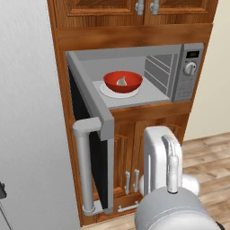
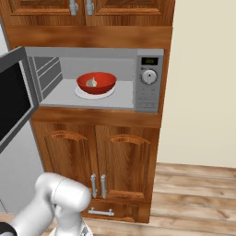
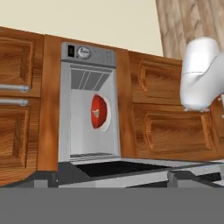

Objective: Pick the garlic from the sink and place it in the bowl. Then pick the bowl and place it in the microwave. Then close the microwave door and press the start button.

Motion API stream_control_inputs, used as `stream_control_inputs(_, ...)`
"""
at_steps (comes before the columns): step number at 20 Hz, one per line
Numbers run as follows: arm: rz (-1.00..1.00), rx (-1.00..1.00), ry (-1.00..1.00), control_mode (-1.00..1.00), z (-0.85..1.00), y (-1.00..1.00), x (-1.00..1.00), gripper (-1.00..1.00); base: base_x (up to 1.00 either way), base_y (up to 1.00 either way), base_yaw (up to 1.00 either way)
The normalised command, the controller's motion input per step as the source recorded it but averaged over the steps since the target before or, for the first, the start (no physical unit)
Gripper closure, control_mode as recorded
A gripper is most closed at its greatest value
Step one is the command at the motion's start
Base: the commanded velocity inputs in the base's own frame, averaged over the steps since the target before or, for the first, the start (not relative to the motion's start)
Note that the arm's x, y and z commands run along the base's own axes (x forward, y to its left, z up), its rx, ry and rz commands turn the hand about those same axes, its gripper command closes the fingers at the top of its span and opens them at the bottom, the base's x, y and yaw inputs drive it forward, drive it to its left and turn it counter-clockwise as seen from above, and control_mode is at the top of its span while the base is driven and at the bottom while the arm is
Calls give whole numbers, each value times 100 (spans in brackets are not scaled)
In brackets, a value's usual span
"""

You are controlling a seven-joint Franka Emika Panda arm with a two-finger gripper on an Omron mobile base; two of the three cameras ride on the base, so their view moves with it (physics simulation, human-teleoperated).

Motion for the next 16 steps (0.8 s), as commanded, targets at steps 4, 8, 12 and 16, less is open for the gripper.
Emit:
stream_control_inputs(4, -5, -6, -6, -100, -69, 96, 11, -100, 0, 0, 0)
stream_control_inputs(8, -3, -11, 0, -100, -82, 97, 47, -100, 0, 0, 0)
stream_control_inputs(12, -3, -8, 0, -100, -74, 71, 98, -100, 0, 0, 0)
stream_control_inputs(16, -2, -9, 0, -100, -67, 74, 100, -100, 0, 0, 0)
